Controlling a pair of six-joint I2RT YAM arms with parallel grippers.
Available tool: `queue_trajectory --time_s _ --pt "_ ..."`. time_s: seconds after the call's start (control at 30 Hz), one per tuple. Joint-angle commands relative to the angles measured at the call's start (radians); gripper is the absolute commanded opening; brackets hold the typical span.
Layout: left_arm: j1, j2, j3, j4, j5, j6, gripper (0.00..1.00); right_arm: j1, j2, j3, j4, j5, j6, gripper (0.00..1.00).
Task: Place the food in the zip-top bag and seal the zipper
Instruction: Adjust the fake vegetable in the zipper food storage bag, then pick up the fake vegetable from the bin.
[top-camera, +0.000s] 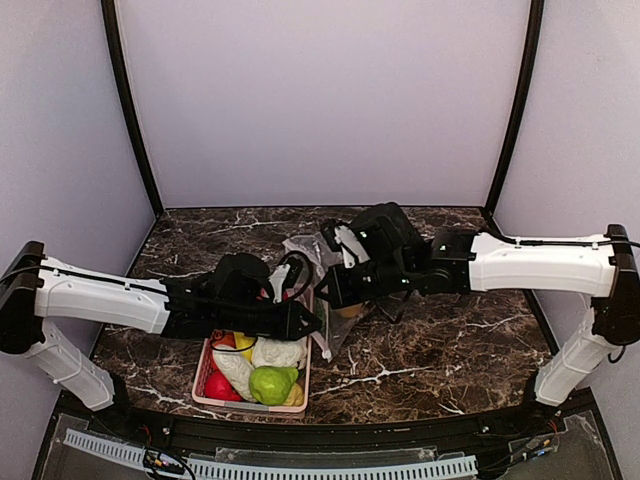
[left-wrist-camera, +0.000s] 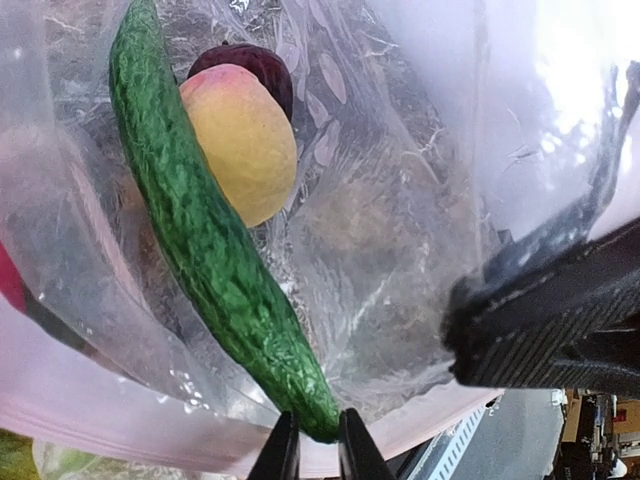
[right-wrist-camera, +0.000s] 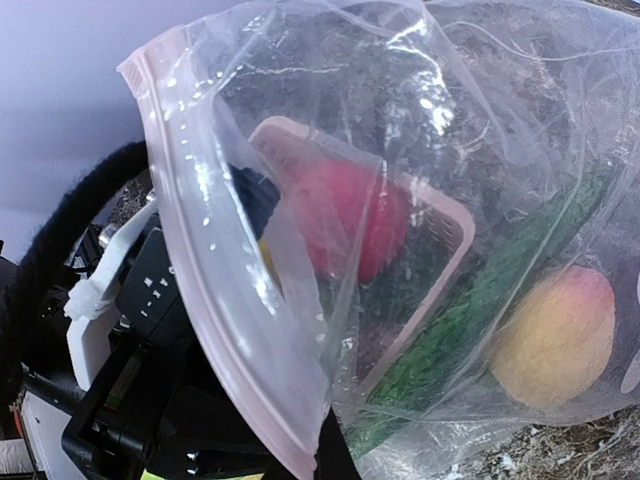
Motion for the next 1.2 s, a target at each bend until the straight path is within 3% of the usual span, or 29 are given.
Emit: queue_trajectory --time_s 0.0,0.13,0.43,0.6,1.0,1.17 --pt "0.004 -0.06 0.01 0.004 -0.029 0.038 0.17 -0.004 -0.044 -0.019 0.019 0.023 0.009 0.0" --pt "0.004 -0.152 0.005 -0.056 -0.041 0.084 0.29 -0.009 -0.051 -0.019 0.008 0.026 0.011 0.0" --pt "0.018 -0.31 0.031 -0.456 -0.042 0.154 0.64 -0.031 -0.073 -0.039 0.0 0.053 0.017 0.0" --pt "0.02 -0.386 0.02 -0.64 -0.102 0.144 0.76 -0.039 -0.087 -0.055 -0.001 0.054 0.018 0.0" --pt "0.105 -0.59 -0.137 -0.764 -0.229 -0.051 0.87 -0.043 -0.076 -0.05 0.0 0.043 0.015 0.0" --pt "0.105 -0.62 -0.206 -0.676 -0.145 -0.095 0.87 -0.045 -0.06 -0.041 0.001 0.036 0.014 0.0"
